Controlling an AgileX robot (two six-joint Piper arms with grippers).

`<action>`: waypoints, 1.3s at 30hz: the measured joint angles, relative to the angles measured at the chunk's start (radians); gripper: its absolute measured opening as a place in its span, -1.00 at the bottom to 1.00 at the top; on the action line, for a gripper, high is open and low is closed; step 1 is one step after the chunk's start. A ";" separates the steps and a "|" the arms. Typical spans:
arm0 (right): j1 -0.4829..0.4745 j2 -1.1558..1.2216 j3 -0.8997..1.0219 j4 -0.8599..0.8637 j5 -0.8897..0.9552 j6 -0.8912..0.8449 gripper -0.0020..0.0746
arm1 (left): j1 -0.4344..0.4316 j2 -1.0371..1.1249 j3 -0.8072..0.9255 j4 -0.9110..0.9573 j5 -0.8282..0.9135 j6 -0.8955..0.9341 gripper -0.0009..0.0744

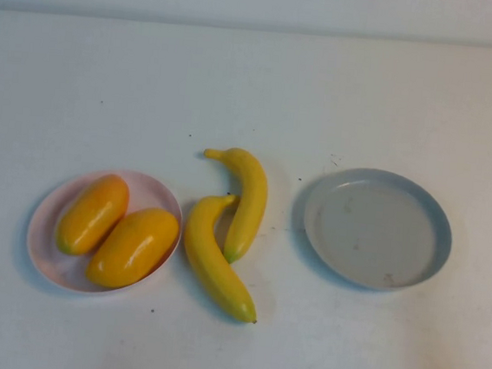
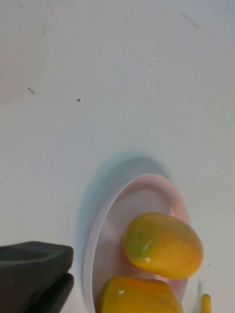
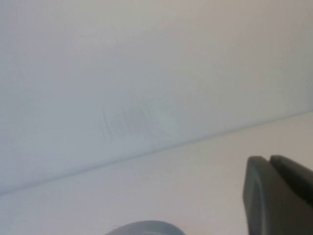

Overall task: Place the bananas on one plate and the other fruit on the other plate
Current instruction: Put another type of fruit in the right plate

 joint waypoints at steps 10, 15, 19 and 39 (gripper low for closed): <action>0.000 0.074 -0.080 0.061 0.213 0.129 -0.99 | 0.000 0.000 0.000 0.000 0.000 0.000 -0.99; 0.000 0.296 -0.295 0.101 0.451 0.083 -0.99 | 0.000 0.000 0.000 0.000 0.000 0.000 -0.99; 0.000 0.483 -0.464 0.160 0.645 -0.051 -0.99 | 0.000 0.000 0.000 0.000 0.000 0.000 -0.99; 0.329 1.327 -0.945 0.417 0.851 -0.424 -0.99 | 0.000 0.000 0.000 0.000 0.000 0.000 -0.99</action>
